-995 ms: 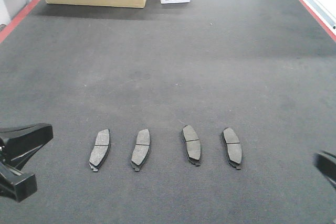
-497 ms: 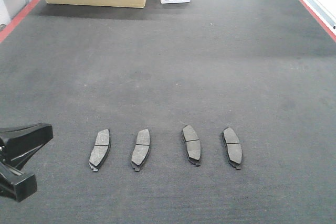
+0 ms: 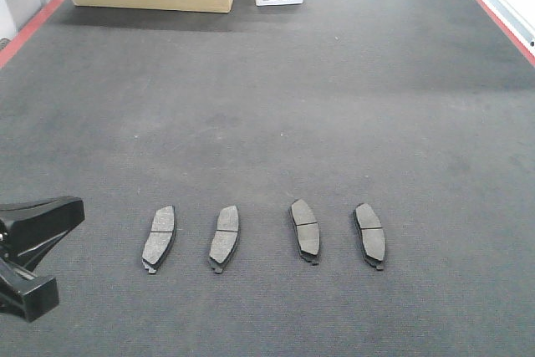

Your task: Move and align brake pads A on conveyor

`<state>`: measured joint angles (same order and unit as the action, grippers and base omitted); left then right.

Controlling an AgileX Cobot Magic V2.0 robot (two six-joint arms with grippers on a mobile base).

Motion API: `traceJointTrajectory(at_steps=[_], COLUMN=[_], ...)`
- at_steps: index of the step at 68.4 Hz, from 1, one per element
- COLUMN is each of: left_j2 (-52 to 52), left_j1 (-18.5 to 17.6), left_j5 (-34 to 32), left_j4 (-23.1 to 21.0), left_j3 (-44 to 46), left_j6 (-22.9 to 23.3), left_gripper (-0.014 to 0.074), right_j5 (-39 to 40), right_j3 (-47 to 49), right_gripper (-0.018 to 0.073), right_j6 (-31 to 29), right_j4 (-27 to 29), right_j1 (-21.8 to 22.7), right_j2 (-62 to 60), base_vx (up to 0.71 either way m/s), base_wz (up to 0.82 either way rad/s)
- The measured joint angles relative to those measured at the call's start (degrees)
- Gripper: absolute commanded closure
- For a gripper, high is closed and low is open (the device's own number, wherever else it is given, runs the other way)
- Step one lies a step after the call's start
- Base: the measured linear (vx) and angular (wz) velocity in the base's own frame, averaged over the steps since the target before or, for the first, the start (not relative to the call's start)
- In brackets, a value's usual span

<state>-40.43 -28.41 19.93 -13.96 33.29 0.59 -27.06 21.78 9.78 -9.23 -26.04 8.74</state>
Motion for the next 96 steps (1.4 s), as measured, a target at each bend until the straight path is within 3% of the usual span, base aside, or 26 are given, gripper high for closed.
traceJointTrajectory(at_steps=[70,83,90,96], left_j2=[0.0,3.44,9.56,15.57], left_j1=[0.0,0.0,2.01,6.59], left_j5=[0.0,0.0,-1.28,-3.9], left_j4=[0.8,5.63,7.62,8.01], left_j3=[0.0,-0.2,-2.33,-6.69], left_j6=[-0.03,-0.07,-0.07,-0.07], left_gripper=[0.0603,0.0603,0.0603,0.0603], right_j5=[-0.04,-0.04,-0.04,-0.04], right_j3=[0.0,0.0,0.0,0.0], right_gripper=[0.0568,0.0568,0.0568,0.0568], right_j6=[0.0,0.0,0.0,0.0], right_j4=[0.0,0.0,0.0,0.0], right_j1=[0.0,0.0,0.0,0.0], right_j2=[0.0,0.0,0.0,0.0], base_vx=[0.0,0.0,0.0,0.0], base_wz=[0.0,0.0,0.0,0.0])
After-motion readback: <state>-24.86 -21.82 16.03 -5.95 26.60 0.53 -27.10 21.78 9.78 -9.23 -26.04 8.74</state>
